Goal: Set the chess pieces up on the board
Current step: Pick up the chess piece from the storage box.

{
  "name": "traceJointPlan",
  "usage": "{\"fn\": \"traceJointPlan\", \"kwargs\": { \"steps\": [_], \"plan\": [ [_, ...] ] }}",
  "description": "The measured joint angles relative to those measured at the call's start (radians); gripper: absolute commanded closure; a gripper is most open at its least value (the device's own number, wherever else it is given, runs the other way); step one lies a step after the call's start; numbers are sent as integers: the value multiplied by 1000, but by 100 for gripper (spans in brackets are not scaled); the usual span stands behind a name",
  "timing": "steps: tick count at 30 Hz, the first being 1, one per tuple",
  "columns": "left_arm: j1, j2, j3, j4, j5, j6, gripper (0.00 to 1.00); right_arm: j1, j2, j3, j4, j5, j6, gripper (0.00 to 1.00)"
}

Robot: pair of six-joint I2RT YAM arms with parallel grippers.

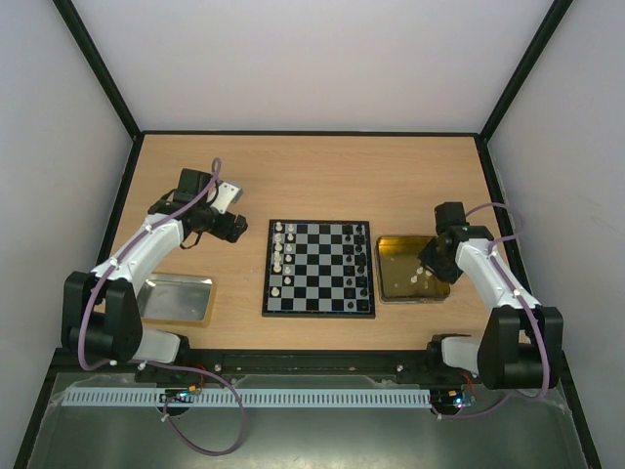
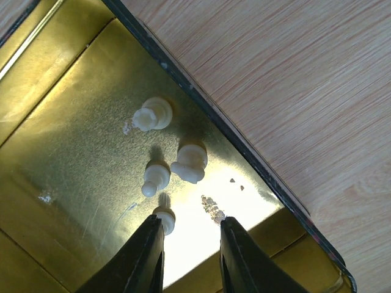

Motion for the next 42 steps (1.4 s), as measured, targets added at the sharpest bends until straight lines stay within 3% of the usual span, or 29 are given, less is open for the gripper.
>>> {"fn": "traceJointPlan", "kwargs": {
  "steps": [24, 34, 42],
  "plan": [
    [-6, 0, 0, 0, -7, 0, 13, -54, 4, -31, 64, -35, 3, 77],
    [-21, 14, 0, 0, -11, 0, 13, -54, -66, -31, 37, -71, 3, 74],
    [-21, 15, 0, 0, -11, -5, 13, -54, 12, 1, 63, -72, 23, 75]
  ]
}}
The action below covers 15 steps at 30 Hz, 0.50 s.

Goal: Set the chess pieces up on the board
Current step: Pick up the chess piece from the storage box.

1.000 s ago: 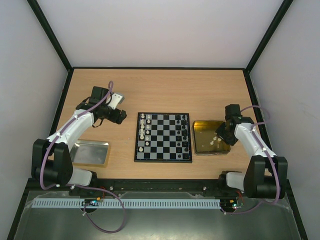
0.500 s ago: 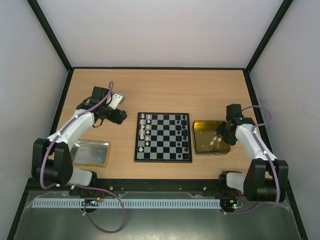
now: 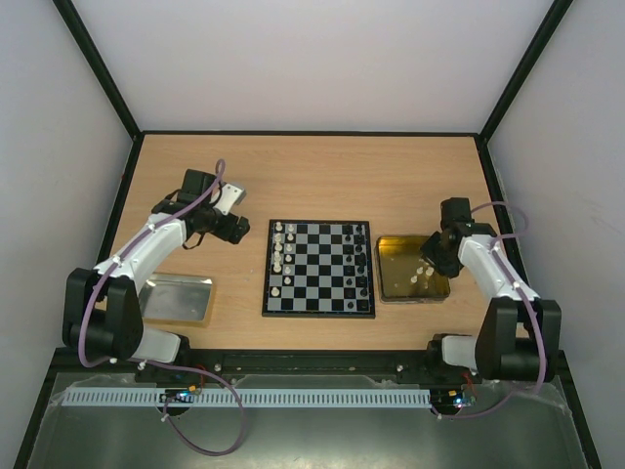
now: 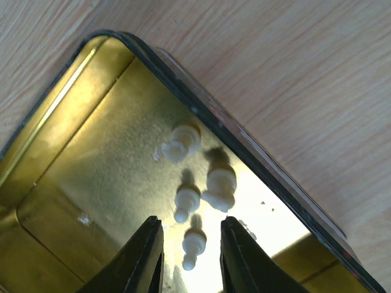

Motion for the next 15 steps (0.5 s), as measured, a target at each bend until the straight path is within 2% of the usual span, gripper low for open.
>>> {"fn": "traceJointPlan", "kwargs": {
  "steps": [8, 15],
  "plan": [
    [0, 10, 0, 0, 0, -1, 13, -1, 131, 49, 74, -8, 31, 77],
    [0, 12, 0, 0, 1, -1, 13, -6, 136, 77, 84, -6, 34, 77]
  ]
}}
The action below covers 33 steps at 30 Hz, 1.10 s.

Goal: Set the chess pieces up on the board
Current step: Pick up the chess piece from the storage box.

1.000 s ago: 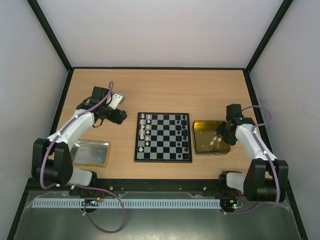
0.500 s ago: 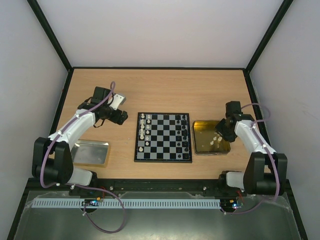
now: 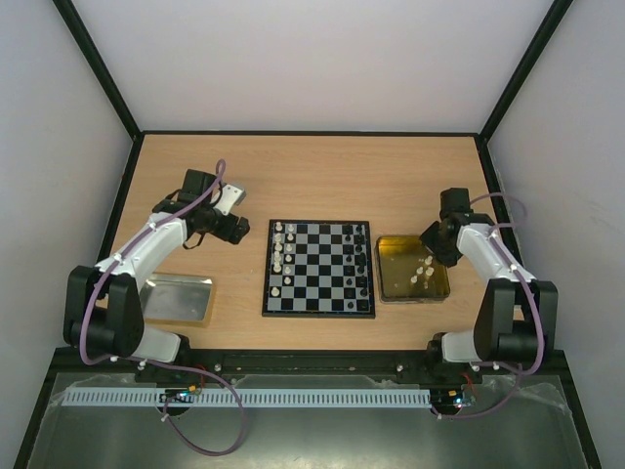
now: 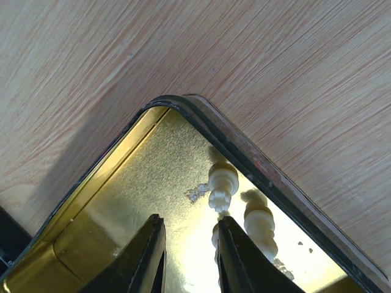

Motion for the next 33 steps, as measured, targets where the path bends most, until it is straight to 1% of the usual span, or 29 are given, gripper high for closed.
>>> {"fn": "traceJointPlan", "kwargs": {
  "steps": [7, 9, 12, 16, 18, 23, 33],
  "plan": [
    [-12, 8, 0, 0, 0, -1, 13, 0, -76, -24, -12, -1, 0, 78],
    [-17, 11, 0, 0, 0, -1, 13, 0, -80, -38, -17, -1, 0, 78],
    [-21, 11, 0, 0, 0, -2, 13, 0, -80, -56, -19, -3, 0, 82],
    [-23, 11, 0, 0, -1, -2, 13, 0, -80, -79, -18, -14, 4, 82],
    [-23, 11, 0, 0, -4, -2, 13, -1, -76, -85, -18, -21, 7, 82],
    [-23, 12, 0, 0, -8, -2, 13, -5, -76, -89, -18, -24, 14, 76],
    [-23, 12, 0, 0, -8, -2, 13, -27, -77, -89, -39, -21, 10, 76]
  ]
}}
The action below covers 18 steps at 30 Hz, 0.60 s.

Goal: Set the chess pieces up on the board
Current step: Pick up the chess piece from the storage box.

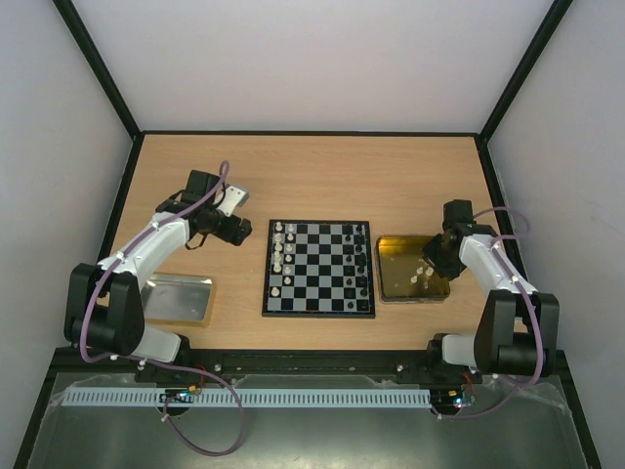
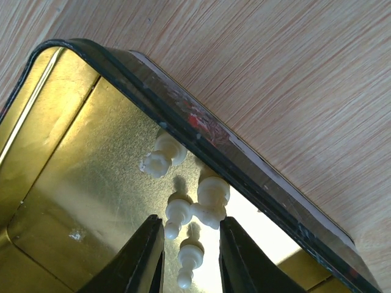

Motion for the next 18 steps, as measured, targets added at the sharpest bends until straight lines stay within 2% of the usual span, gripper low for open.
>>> {"fn": "traceJointPlan", "kwargs": {
  "steps": [18],
  "plan": [
    [0, 0, 0, 0, -8, 0, 13, -20, 19, -41, 12, -6, -20, 77]
  ]
}}
